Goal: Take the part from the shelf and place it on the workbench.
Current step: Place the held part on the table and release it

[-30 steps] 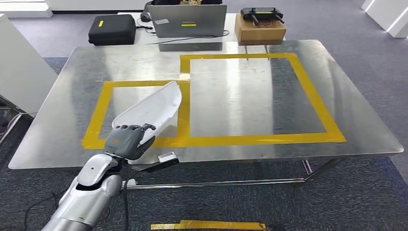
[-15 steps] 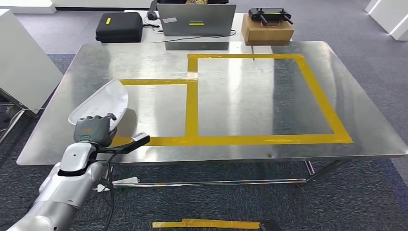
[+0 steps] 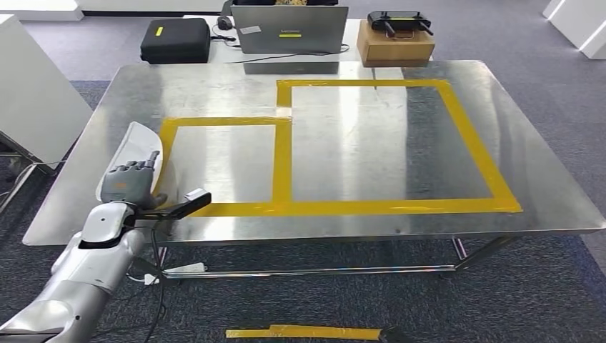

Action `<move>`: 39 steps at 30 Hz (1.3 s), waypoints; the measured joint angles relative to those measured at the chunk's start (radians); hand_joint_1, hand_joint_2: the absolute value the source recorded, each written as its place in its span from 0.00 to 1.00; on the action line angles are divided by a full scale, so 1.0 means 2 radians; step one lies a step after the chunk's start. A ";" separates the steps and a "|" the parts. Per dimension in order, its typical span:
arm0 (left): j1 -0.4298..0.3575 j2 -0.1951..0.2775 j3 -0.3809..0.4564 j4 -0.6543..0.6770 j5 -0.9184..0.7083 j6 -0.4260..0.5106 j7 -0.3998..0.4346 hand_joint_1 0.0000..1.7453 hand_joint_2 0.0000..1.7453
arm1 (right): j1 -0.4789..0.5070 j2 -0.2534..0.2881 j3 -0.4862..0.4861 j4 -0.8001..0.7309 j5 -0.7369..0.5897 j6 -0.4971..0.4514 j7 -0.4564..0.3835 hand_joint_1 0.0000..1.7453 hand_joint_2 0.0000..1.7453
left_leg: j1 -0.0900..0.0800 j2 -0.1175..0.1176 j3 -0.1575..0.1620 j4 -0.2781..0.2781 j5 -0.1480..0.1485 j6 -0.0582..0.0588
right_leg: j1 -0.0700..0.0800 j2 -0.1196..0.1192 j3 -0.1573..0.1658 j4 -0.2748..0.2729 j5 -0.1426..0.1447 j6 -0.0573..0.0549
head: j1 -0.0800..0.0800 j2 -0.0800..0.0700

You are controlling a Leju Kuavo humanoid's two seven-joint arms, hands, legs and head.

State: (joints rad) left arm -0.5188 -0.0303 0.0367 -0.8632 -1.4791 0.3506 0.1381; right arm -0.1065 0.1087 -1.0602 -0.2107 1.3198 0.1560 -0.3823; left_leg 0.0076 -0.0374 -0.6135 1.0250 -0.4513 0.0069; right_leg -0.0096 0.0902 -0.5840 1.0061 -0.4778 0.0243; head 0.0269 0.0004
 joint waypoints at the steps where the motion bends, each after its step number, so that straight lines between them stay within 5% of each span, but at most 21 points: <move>1: 0.000 0.000 0.000 0.002 0.000 0.001 -0.002 0.00 0.50 | 0.000 0.000 0.000 0.000 0.000 0.000 0.000 0.00 0.00 | 0.000 0.000 0.000 0.000 0.000 0.000 | 0.000 0.000 0.000 0.000 0.000 0.000 | 0.000 0.000; 3: 0.000 -0.001 0.001 0.004 0.002 0.003 -0.012 0.00 0.00 | 0.000 0.000 0.000 0.000 0.000 0.000 0.000 0.00 0.00 | 0.000 0.000 0.000 0.000 0.000 0.000 | 0.000 0.000 0.000 0.000 0.000 0.000 | 0.000 0.000; 16: 0.025 -0.039 -0.002 -0.042 0.067 0.001 -0.114 0.00 0.00 | 0.003 0.000 0.001 0.001 -0.006 -0.003 -0.005 0.00 0.00 | 0.000 0.000 0.000 0.000 0.000 0.000 | 0.000 0.000 0.000 0.000 0.000 0.000 | 0.000 0.000; 20: 0.066 -0.061 -0.025 -0.120 0.121 -0.007 -0.155 0.00 0.00 | 0.011 0.002 -0.002 0.002 -0.025 -0.009 -0.011 0.00 0.00 | -0.001 0.002 0.004 -0.007 0.005 0.010 | -0.002 -0.002 0.002 -0.008 0.003 0.010 | 0.000 0.000; 22: 0.093 -0.072 -0.045 -0.170 0.156 -0.010 -0.170 0.00 0.00 | 0.014 0.002 -0.006 0.002 -0.032 -0.013 -0.013 0.00 0.00 | 0.001 0.008 0.010 -0.021 0.013 0.015 | -0.001 -0.020 -0.007 0.012 -0.014 0.013 | 0.002 0.000; 25: 0.145 -0.077 -0.073 -0.244 0.207 -0.012 -0.191 0.00 0.00 | 0.016 0.003 -0.012 0.002 -0.040 -0.017 -0.015 0.00 0.00 | 0.002 0.021 0.011 -0.025 0.015 0.016 | -0.004 -0.039 -0.046 0.103 -0.064 0.018 | 0.005 0.000; 26: 0.163 -0.077 -0.082 -0.268 0.222 -0.012 -0.198 0.00 0.00 | 0.018 0.004 -0.014 0.002 -0.042 -0.019 -0.015 0.00 0.00 | 0.002 0.024 0.009 -0.024 0.015 0.015 | -0.006 -0.041 -0.053 0.122 -0.070 0.020 | 0.005 0.000; 28: 0.194 -0.077 -0.098 -0.310 0.244 -0.011 -0.211 0.00 0.00 | 0.021 0.004 -0.018 0.002 -0.047 -0.022 -0.016 0.00 0.00 | 0.005 0.028 0.007 -0.023 0.017 0.011 | -0.012 -0.044 -0.038 0.104 -0.055 0.026 | 0.005 0.000; 30: 0.217 -0.078 -0.111 -0.346 0.255 -0.008 -0.220 0.00 0.00 | 0.022 0.006 -0.021 0.002 -0.051 -0.024 -0.016 0.00 0.00 | 0.007 0.029 0.002 -0.018 0.017 0.002 | -0.017 -0.046 0.004 0.034 -0.030 0.033 | 0.006 0.000; 32: 0.234 -0.079 -0.121 -0.375 0.260 -0.002 -0.227 0.00 0.00 | 0.021 0.008 -0.025 0.002 -0.056 -0.025 -0.015 0.00 0.00 | 0.007 0.028 -0.002 -0.011 0.017 -0.007 | -0.018 -0.044 0.024 -0.004 -0.021 0.029 | 0.006 0.000; 36: 0.259 -0.083 -0.138 -0.408 0.266 0.010 -0.235 0.00 0.00 | 0.020 0.009 -0.037 0.002 -0.072 -0.024 -0.013 0.00 0.00 | 0.010 0.027 -0.007 -0.006 0.015 -0.020 | -0.015 -0.041 0.018 0.000 -0.012 0.009 | 0.003 0.000; 39: 0.266 -0.085 -0.143 -0.417 0.266 0.015 -0.236 0.00 0.00 | 0.018 0.012 -0.045 0.002 -0.078 -0.022 -0.010 0.00 0.00 | 0.010 0.024 -0.032 0.065 -0.048 -0.022 | -0.012 -0.042 0.004 0.000 0.001 -0.003 | -0.001 0.000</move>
State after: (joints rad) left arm 0.0131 -0.2008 -0.2501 -1.6972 -0.9464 0.3801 -0.3332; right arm -0.0700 0.1326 -1.1508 -0.2064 1.1630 0.1118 -0.4026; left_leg 0.0286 0.0113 -0.6767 1.1552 -0.5463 -0.0375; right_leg -0.0342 0.0067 -0.5760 1.0068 -0.4750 0.0177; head 0.0254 0.0004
